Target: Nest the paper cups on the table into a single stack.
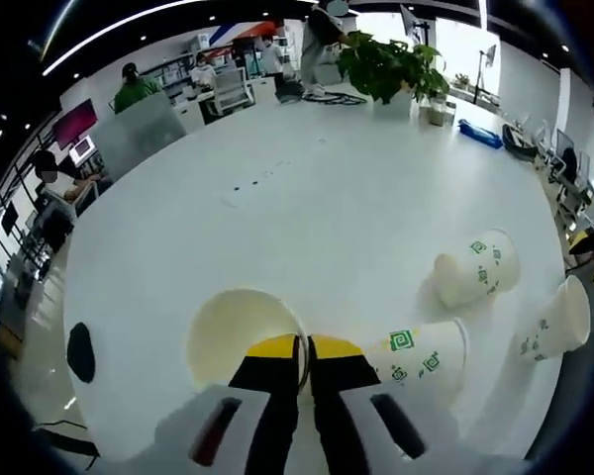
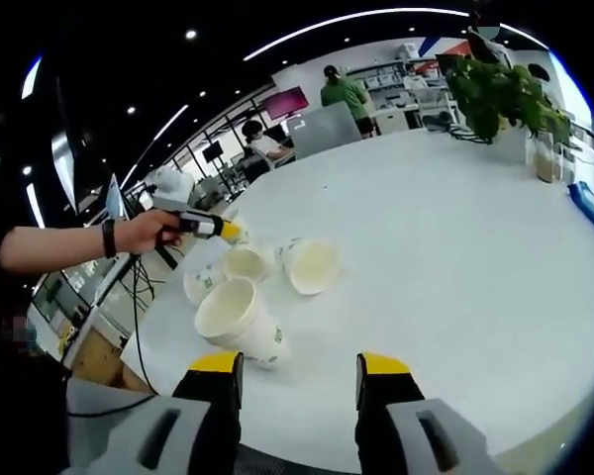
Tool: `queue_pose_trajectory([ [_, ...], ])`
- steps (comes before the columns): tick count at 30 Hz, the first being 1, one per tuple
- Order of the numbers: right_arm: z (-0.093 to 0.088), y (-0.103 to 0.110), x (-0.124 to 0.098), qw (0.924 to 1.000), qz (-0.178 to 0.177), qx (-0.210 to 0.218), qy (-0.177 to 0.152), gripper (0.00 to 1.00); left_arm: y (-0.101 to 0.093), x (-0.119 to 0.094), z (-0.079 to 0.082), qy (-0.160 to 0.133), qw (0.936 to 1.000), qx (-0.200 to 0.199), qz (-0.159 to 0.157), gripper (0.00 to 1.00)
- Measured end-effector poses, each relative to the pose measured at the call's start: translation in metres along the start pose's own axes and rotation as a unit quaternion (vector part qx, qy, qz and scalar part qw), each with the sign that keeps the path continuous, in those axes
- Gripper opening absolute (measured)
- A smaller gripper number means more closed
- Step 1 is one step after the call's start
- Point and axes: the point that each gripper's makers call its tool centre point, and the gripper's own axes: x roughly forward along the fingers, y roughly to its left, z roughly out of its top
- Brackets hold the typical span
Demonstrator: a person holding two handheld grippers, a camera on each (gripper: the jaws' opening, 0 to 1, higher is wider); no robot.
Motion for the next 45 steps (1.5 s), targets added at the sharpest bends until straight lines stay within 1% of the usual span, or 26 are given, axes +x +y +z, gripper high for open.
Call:
queue_pose_trajectory([
  [3, -0.001, 0.0, 0.001, 1.0, 0.0, -0.003, 0.003, 0.44, 0.005, -0.001, -0.002, -0.002, 1.0, -0.003, 0.004, 0.01],
  [6, -0.002, 0.0, 0.002, 1.0, 0.002, -0.005, 0.003, 0.44, 0.01, -0.007, -0.002, -0.006, 0.9999, -0.006, 0.011, 0.0],
  [9, -0.002, 0.001, 0.004, 1.0, 0.004, -0.008, 0.002, 0.44, 0.011, -0.017, -0.002, -0.013, 0.9997, 0.006, 0.022, 0.0],
  [11, -0.001, 0.002, 0.005, 0.9999, 0.005, -0.011, 0.0, 0.45, 0.012, -0.03, 0.0, -0.018, 0.9994, 0.008, 0.028, 0.0],
  [14, 0.001, 0.005, 0.005, 0.9998, 0.007, -0.019, -0.002, 0.47, 0.015, -0.032, 0.001, -0.028, 0.999, 0.007, 0.035, 0.0],
  [15, 0.002, 0.006, 0.005, 0.9997, 0.008, -0.022, -0.004, 0.48, 0.013, -0.045, 0.004, -0.032, 0.9988, 0.008, 0.036, 0.0],
  [17, 0.003, 0.008, 0.003, 0.9994, 0.007, -0.033, -0.004, 0.51, 0.013, -0.047, 0.005, -0.042, 0.9984, 0.009, 0.038, 0.0],
  [19, 0.003, 0.009, 0.004, 0.9992, 0.009, -0.04, -0.004, 0.53, 0.01, -0.057, 0.007, -0.047, 0.9981, 0.012, 0.038, 0.0],
  [21, 0.003, 0.008, 0.005, 0.9989, 0.004, -0.047, -0.002, 0.55, 0.001, -0.073, 0.01, -0.055, 0.9976, 0.01, 0.04, 0.0],
  [22, 0.003, 0.007, 0.004, 0.9988, 0.003, -0.05, -0.003, 0.56, -0.006, -0.078, 0.011, -0.059, 0.9974, 0.018, 0.038, 0.0],
  [24, 0.005, 0.007, 0.003, 0.9986, 0.002, -0.053, -0.006, 0.57, -0.012, -0.085, 0.011, -0.06, 0.9969, 0.03, 0.042, 0.0],
  [25, 0.006, 0.008, 0.002, 0.9985, 0.002, -0.053, -0.008, 0.59, -0.019, -0.09, 0.012, -0.064, 0.9965, 0.036, 0.041, 0.0],
  [27, 0.006, 0.01, 0.001, 0.9984, 0.003, -0.055, -0.013, 0.61, -0.023, -0.099, 0.012, -0.07, 0.9959, 0.039, 0.042, 0.0],
  [29, 0.007, 0.01, 0.002, 0.9982, 0.006, -0.057, -0.017, 0.63, -0.026, -0.103, 0.017, -0.076, 0.9954, 0.041, 0.042, 0.0],
  [31, 0.009, 0.01, 0.002, 0.9979, 0.008, -0.062, -0.019, 0.66, -0.038, -0.113, 0.024, -0.084, 0.9948, 0.044, 0.038, 0.0],
  [34, 0.012, 0.013, 0.001, 0.997, 0.015, -0.07, -0.027, 0.71, -0.054, -0.118, 0.026, -0.088, 0.9942, 0.054, 0.031, 0.0],
  [36, 0.011, 0.018, 0.0, 0.9966, 0.018, -0.075, -0.029, 0.72, -0.062, -0.121, 0.026, -0.087, 0.9943, 0.055, 0.027, 0.0],
  [38, 0.013, 0.016, 0.0, 0.9962, 0.017, -0.08, -0.028, 0.72, -0.077, -0.123, 0.027, -0.092, 0.9946, 0.046, 0.018, 0.0],
  [39, 0.013, 0.016, 0.0, 0.9962, 0.017, -0.081, -0.028, 0.72, -0.08, -0.123, 0.027, -0.093, 0.9945, 0.046, 0.016, 0.0],
  [42, 0.013, 0.019, -0.002, 0.996, 0.019, -0.082, -0.029, 0.72, -0.106, -0.125, 0.03, -0.093, 0.9934, 0.067, 0.003, 0.0],
  [43, 0.013, 0.021, -0.002, 0.9959, 0.021, -0.084, -0.028, 0.72, -0.119, -0.127, 0.031, -0.093, 0.9929, 0.074, -0.005, 0.0],
  [44, 0.012, 0.022, -0.003, 0.9959, 0.021, -0.084, -0.028, 0.72, -0.121, -0.125, 0.032, -0.093, 0.9927, 0.076, -0.01, 0.0],
  [45, 0.012, 0.023, -0.003, 0.9958, 0.022, -0.085, -0.027, 0.71, -0.126, -0.125, 0.033, -0.094, 0.9923, 0.079, -0.015, 0.0],
])
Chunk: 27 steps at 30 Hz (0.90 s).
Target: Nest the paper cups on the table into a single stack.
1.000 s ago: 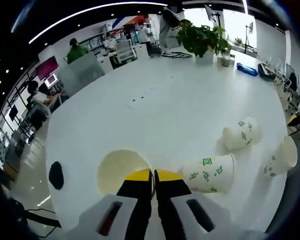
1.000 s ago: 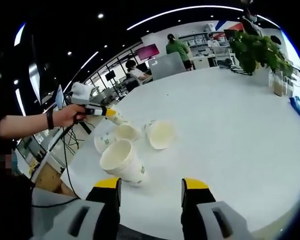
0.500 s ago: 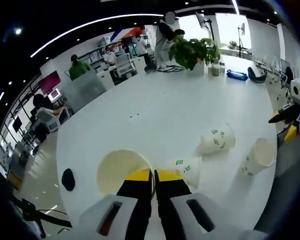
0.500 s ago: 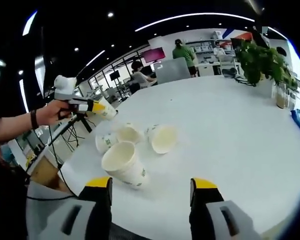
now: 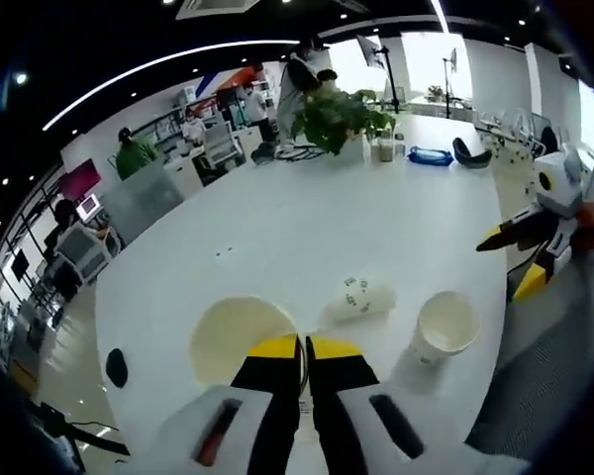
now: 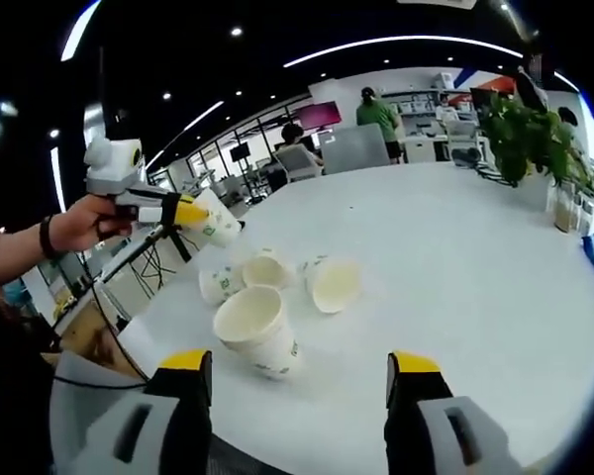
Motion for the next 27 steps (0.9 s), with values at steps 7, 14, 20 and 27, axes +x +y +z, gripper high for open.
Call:
queue_pose_trajectory([
  [7, 0.001, 0.004, 0.0, 1.0, 0.007, -0.002, -0.006, 0.71, -0.037, 0.003, 0.01, -0.004, 0.9992, 0.023, -0.034, 0.0],
  [14, 0.002, 0.005, -0.001, 0.9999, 0.006, -0.006, -0.007, 0.7, -0.069, 0.001, 0.028, -0.015, 0.9976, 0.036, -0.058, 0.0],
  [20, 0.001, 0.005, -0.001, 0.9999, 0.006, -0.01, -0.007, 0.7, -0.093, 0.005, 0.03, -0.015, 0.9952, 0.046, -0.085, 0.0],
  [27, 0.0, 0.003, 0.001, 0.9998, 0.005, -0.017, -0.005, 0.7, -0.123, 0.003, 0.033, -0.014, 0.9916, 0.066, -0.11, 0.0],
])
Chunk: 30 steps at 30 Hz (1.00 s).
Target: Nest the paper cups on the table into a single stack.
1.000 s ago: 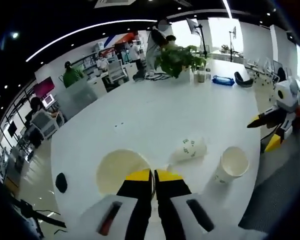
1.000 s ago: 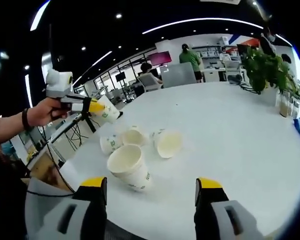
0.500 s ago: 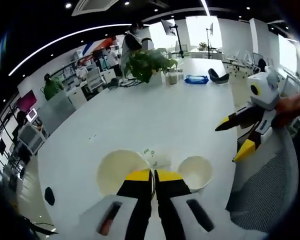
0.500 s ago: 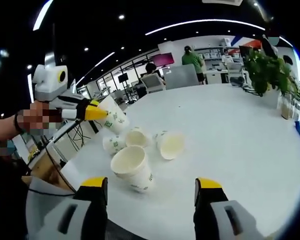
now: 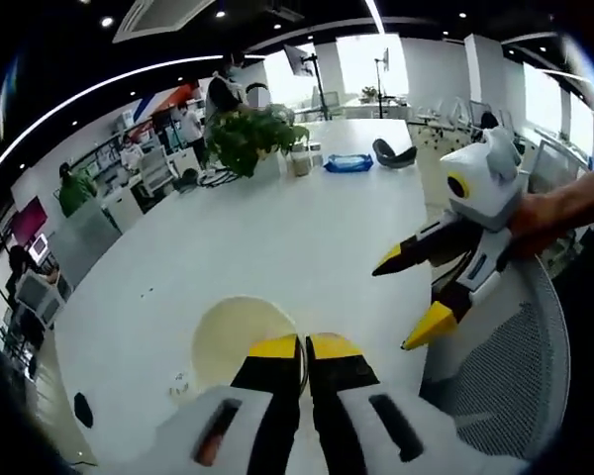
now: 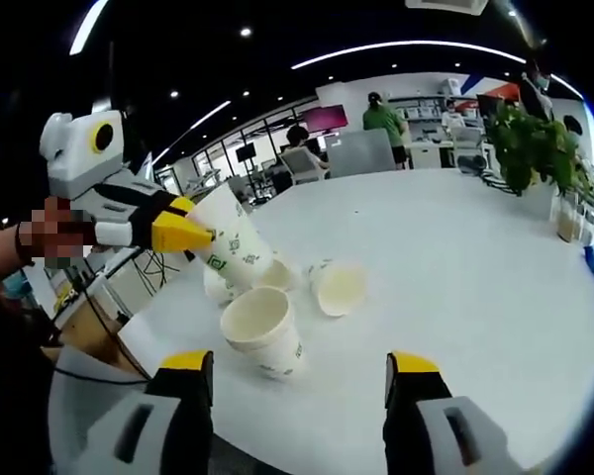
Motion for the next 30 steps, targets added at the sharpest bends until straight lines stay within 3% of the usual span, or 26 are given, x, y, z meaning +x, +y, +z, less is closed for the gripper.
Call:
queue_pose_trajectory([
  [11, 0.002, 0.0, -0.002, 1.0, -0.002, 0.0, -0.001, 0.7, -0.02, 0.003, -0.006, 0.013, 0.9997, 0.004, -0.019, 0.01],
  [30, 0.0, 0.002, -0.002, 1.0, -0.001, 0.0, 0.002, 0.69, -0.028, 0.011, -0.021, 0.028, 0.9992, -0.009, -0.029, 0.0],
])
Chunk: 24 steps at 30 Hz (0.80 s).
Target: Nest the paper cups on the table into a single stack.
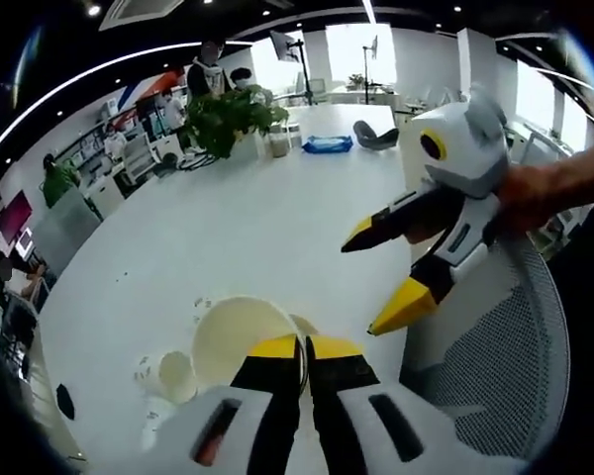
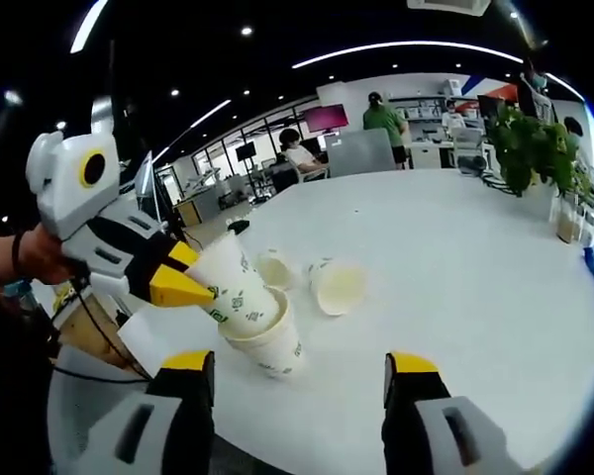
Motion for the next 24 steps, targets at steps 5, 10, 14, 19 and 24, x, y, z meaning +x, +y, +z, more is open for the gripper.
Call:
queue_pose_trajectory([
  [5, 0.001, 0.0, 0.0, 1.0, 0.0, 0.001, -0.001, 0.69, 0.0, 0.005, -0.004, 0.005, 1.0, -0.002, -0.004, 0.0],
  [10, -0.001, -0.001, 0.002, 1.0, -0.001, 0.0, 0.001, 0.69, -0.002, 0.01, -0.005, 0.007, 0.9999, -0.002, -0.009, 0.01],
  [14, -0.002, -0.003, 0.002, 1.0, -0.001, 0.0, 0.003, 0.69, -0.001, 0.014, -0.007, 0.012, 0.9999, 0.003, -0.011, 0.01],
  [19, -0.002, -0.005, 0.003, 1.0, -0.002, 0.003, 0.003, 0.69, -0.001, 0.014, -0.008, 0.012, 0.9998, 0.001, -0.017, 0.01],
  [24, -0.003, -0.002, 0.003, 1.0, -0.001, 0.0, 0.008, 0.69, -0.002, 0.017, -0.011, 0.016, 0.9996, -0.001, -0.022, 0.03],
])
